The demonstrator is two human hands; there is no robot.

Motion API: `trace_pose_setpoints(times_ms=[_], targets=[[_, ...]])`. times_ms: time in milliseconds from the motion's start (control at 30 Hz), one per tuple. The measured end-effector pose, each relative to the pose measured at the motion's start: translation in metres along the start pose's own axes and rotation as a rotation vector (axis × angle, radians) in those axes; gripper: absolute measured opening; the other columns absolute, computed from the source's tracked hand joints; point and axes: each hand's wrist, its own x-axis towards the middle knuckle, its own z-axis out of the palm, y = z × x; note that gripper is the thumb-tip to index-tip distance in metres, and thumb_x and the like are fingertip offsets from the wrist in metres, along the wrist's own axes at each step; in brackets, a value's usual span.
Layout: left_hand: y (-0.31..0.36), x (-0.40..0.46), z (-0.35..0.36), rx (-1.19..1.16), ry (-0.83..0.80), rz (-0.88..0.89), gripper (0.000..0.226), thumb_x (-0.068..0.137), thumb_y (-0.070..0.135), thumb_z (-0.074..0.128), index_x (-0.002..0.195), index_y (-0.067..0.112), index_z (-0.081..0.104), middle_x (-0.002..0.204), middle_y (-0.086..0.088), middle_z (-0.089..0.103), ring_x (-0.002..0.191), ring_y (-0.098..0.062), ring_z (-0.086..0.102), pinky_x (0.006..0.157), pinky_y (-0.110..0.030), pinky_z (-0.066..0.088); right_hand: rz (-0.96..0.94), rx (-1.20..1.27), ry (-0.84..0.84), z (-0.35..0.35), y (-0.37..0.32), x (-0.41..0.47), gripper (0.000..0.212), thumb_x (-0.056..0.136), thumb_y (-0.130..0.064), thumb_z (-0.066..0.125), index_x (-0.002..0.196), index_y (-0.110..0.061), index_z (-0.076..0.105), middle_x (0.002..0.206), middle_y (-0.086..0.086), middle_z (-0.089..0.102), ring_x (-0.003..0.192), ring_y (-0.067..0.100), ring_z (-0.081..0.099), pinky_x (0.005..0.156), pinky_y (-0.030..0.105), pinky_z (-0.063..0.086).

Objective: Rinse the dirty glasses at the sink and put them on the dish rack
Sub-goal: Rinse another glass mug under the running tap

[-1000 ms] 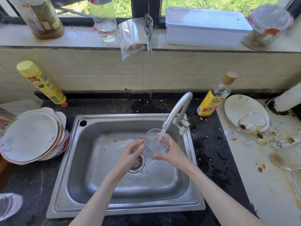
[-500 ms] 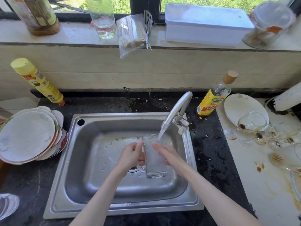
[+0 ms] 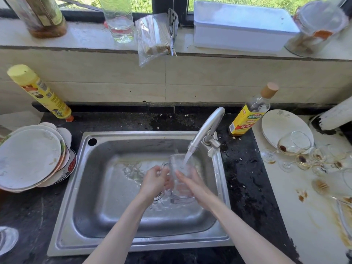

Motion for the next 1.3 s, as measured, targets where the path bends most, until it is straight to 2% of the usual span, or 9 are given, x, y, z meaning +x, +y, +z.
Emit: trace_pose_setpoints(times_ms=[100, 200, 400, 600, 767, 967, 1133, 1200, 1300], targets=[[0.0, 0.001, 0.001, 0.0, -0.015, 0.005, 0.023, 0.097, 0.029, 0.044, 0.099, 0.01, 0.057, 0.079, -0.009, 0.069, 0.072, -0.024, 0.068, 0.055, -0.025, 0.053, 0.032, 0.012, -0.005, -0.001, 0.003, 0.001, 0.094, 0.067, -0.071, 0.065, 0.142, -0.025, 0.032, 0.135, -0.001, 0.05, 0.114, 0.02, 0.058, 0.096, 0.041, 0.048], [0.007, -0.006, 0.009, -0.081, -0.103, 0.015, 0.028, 0.099, 0.033, 0.037, 0.096, 0.018, 0.059, 0.1, -0.01, 0.068, 0.094, -0.023, 0.064, 0.086, -0.034, 0.052, 0.198, 0.283, -0.013, -0.01, -0.009, 0.0, 0.049, 0.08, -0.059, 0.058, 0.108, -0.02, 0.067, 0.098, 0.003, 0.07, 0.086, 0.016, 0.066, 0.081, 0.031, 0.052], [0.016, -0.032, 0.036, 0.131, -0.218, 0.373, 0.029, 0.099, 0.029, 0.036, 0.127, 0.027, 0.042, 0.122, 0.006, 0.055, 0.11, -0.002, 0.052, 0.096, -0.016, 0.037, 0.259, 0.823, -0.006, -0.011, -0.018, 0.0, 0.059, 0.087, -0.058, 0.048, 0.079, -0.007, 0.077, 0.086, 0.012, 0.07, 0.077, 0.023, 0.068, 0.071, 0.033, 0.054], [0.027, -0.022, 0.022, -0.129, -0.156, 0.121, 0.041, 0.094, 0.05, 0.033, 0.117, 0.026, 0.057, 0.108, 0.003, 0.062, 0.098, -0.008, 0.059, 0.089, -0.027, 0.046, 0.091, 0.548, -0.141, 0.003, -0.026, -0.011, 0.056, 0.088, -0.055, 0.043, 0.119, -0.013, 0.062, 0.108, 0.011, 0.07, 0.091, 0.024, 0.069, 0.071, 0.035, 0.055], [0.02, -0.026, 0.024, -0.073, -0.131, 0.166, 0.056, 0.09, 0.045, 0.05, 0.14, 0.024, 0.034, 0.135, -0.006, 0.051, 0.119, -0.02, 0.053, 0.104, -0.041, 0.04, 0.084, 0.494, -0.113, 0.007, -0.028, -0.012, 0.043, 0.09, -0.053, 0.045, 0.112, -0.022, 0.067, 0.097, 0.002, 0.073, 0.082, 0.017, 0.071, 0.061, 0.029, 0.055], [0.007, -0.028, 0.024, 0.063, -0.211, 0.256, 0.051, 0.096, 0.043, 0.038, 0.141, 0.018, 0.038, 0.141, -0.001, 0.046, 0.13, -0.013, 0.042, 0.11, -0.035, 0.032, 0.014, 0.494, -0.096, -0.002, -0.023, -0.018, 0.051, 0.094, -0.054, 0.036, 0.114, -0.018, 0.066, 0.108, 0.007, 0.071, 0.098, 0.02, 0.068, 0.069, 0.028, 0.056], [0.016, -0.008, 0.021, 0.012, 0.042, 0.277, 0.029, 0.095, 0.021, 0.047, 0.123, 0.021, 0.057, 0.08, 0.001, 0.062, 0.064, -0.005, 0.055, 0.062, -0.021, 0.045, -0.022, 0.309, 0.058, 0.018, -0.016, -0.019, 0.069, 0.079, -0.073, 0.038, 0.13, -0.029, 0.054, 0.125, 0.0, 0.063, 0.115, 0.017, 0.059, 0.091, 0.031, 0.051], [0.02, -0.014, 0.019, -0.023, 0.077, 0.322, 0.028, 0.096, 0.016, 0.045, 0.123, 0.022, 0.054, 0.094, 0.008, 0.063, 0.076, 0.006, 0.055, 0.068, -0.006, 0.042, -0.091, 0.168, 0.144, 0.022, -0.02, -0.017, 0.083, 0.066, -0.09, 0.026, 0.125, -0.038, 0.055, 0.129, -0.008, 0.058, 0.122, 0.01, 0.052, 0.098, 0.03, 0.044], [0.021, -0.021, 0.019, -0.099, 0.054, 0.318, 0.037, 0.093, -0.001, 0.041, 0.122, 0.02, 0.051, 0.116, 0.007, 0.059, 0.099, 0.005, 0.055, 0.081, -0.005, 0.043, -0.086, 0.131, 0.198, 0.022, -0.036, -0.013, 0.063, 0.089, -0.068, 0.011, 0.121, -0.036, 0.055, 0.121, -0.011, 0.057, 0.117, 0.011, 0.052, 0.096, 0.029, 0.042]])
